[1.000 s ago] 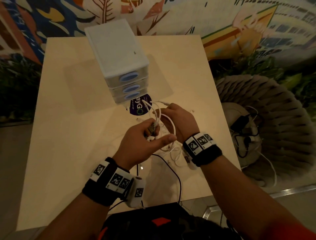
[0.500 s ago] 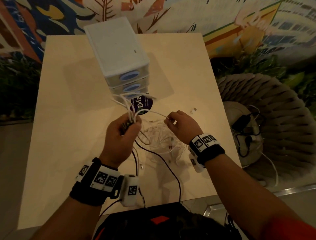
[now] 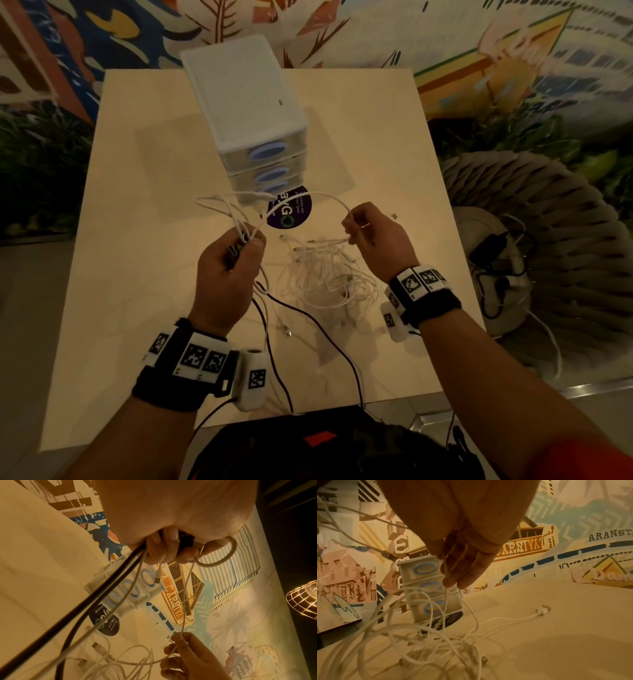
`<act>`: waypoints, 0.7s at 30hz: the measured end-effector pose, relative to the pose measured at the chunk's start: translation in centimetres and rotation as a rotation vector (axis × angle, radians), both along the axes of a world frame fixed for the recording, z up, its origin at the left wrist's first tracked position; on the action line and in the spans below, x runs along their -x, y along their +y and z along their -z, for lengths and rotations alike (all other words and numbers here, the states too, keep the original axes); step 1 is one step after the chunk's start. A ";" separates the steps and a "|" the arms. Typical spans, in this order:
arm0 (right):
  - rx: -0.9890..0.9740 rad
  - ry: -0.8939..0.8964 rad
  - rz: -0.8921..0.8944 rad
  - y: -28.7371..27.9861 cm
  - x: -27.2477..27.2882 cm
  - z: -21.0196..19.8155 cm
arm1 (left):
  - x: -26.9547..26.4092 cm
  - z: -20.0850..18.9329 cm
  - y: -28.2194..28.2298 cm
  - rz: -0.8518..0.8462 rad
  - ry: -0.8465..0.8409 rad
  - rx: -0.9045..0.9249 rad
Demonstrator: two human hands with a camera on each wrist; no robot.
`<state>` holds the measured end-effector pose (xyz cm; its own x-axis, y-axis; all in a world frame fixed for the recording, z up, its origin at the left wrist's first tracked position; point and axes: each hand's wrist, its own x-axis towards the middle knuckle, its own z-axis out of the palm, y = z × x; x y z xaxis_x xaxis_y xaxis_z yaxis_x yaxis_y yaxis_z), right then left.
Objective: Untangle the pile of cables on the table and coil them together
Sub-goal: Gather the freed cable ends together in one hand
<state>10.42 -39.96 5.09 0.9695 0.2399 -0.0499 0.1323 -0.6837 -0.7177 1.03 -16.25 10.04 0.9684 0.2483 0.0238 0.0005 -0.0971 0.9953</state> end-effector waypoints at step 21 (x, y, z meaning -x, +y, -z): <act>-0.005 -0.097 0.053 -1.2 1.0 -1.3 | 0.0 -0.3 0.3 -0.108 -0.088 0.035</act>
<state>9.38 -41.12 6.36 0.9810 0.1883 0.0461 0.1653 -0.6879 -0.7067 1.05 -15.94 10.33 0.9306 0.3530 0.0968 -0.0782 -0.0666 0.9947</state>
